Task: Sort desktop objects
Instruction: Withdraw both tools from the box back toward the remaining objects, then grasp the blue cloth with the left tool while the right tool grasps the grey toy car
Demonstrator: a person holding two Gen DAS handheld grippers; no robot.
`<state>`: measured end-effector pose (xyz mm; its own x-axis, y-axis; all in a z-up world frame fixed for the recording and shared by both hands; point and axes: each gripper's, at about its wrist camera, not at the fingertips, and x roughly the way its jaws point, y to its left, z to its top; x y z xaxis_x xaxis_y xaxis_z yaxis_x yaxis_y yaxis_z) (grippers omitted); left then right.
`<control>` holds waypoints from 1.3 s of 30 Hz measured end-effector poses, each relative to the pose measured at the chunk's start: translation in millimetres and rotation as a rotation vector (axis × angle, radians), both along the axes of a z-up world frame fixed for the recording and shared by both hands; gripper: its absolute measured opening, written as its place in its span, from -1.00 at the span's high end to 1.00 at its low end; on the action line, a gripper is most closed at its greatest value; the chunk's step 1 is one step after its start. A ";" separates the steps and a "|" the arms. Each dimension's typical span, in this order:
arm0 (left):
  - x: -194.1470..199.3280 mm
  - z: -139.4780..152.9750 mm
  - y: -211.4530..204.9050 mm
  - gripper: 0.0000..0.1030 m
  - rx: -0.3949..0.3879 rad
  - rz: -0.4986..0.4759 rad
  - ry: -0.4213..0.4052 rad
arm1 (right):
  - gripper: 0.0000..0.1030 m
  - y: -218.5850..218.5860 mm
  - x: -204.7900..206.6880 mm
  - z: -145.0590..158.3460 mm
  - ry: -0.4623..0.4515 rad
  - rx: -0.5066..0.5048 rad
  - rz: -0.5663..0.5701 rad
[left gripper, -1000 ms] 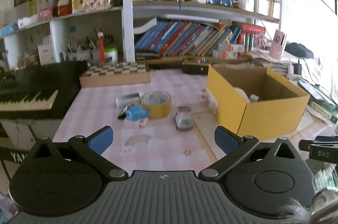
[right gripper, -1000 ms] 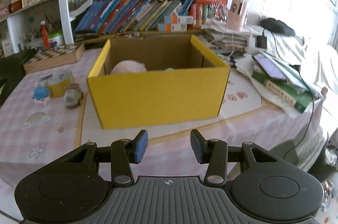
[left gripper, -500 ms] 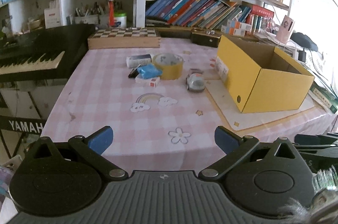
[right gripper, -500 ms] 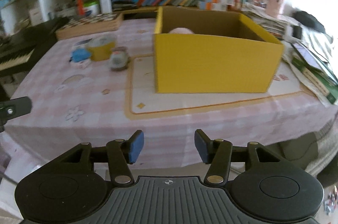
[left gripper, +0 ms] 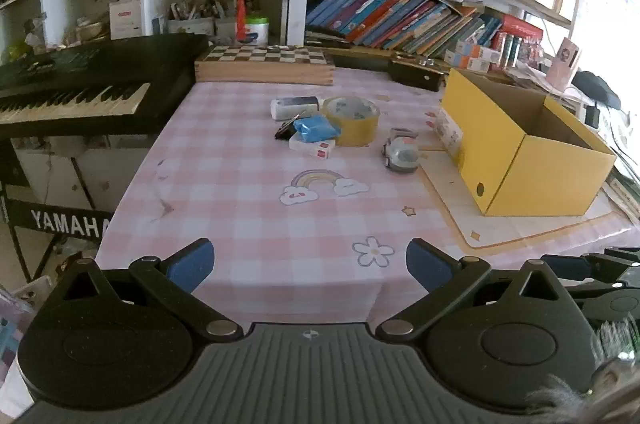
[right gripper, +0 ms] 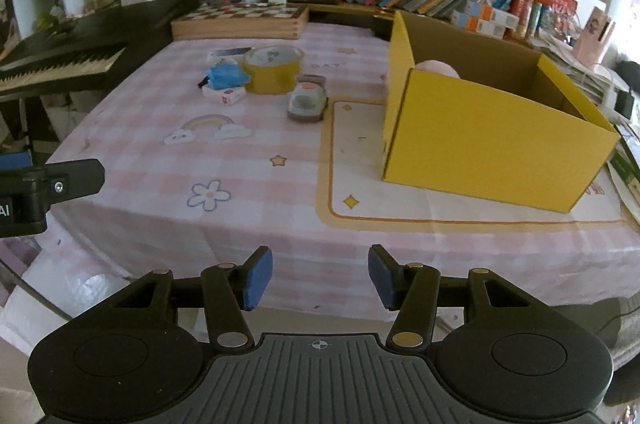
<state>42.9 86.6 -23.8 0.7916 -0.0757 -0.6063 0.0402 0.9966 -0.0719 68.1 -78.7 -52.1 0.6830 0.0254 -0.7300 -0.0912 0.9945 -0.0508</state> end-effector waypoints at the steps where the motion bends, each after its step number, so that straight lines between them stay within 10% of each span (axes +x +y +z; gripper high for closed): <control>1: 1.5 -0.7 0.2 -1.00 0.000 0.003 0.003 | -0.04 1.1 1.6 -0.4 0.000 -0.001 0.006; 28: 152.6 5.7 6.1 -0.99 0.150 -0.073 -0.061 | -0.04 20.0 115.9 -4.7 -0.080 0.004 0.097; 39: 228.0 -25.2 -14.8 -0.50 0.160 -0.164 0.058 | -0.04 24.8 168.4 -22.3 -0.048 0.013 0.050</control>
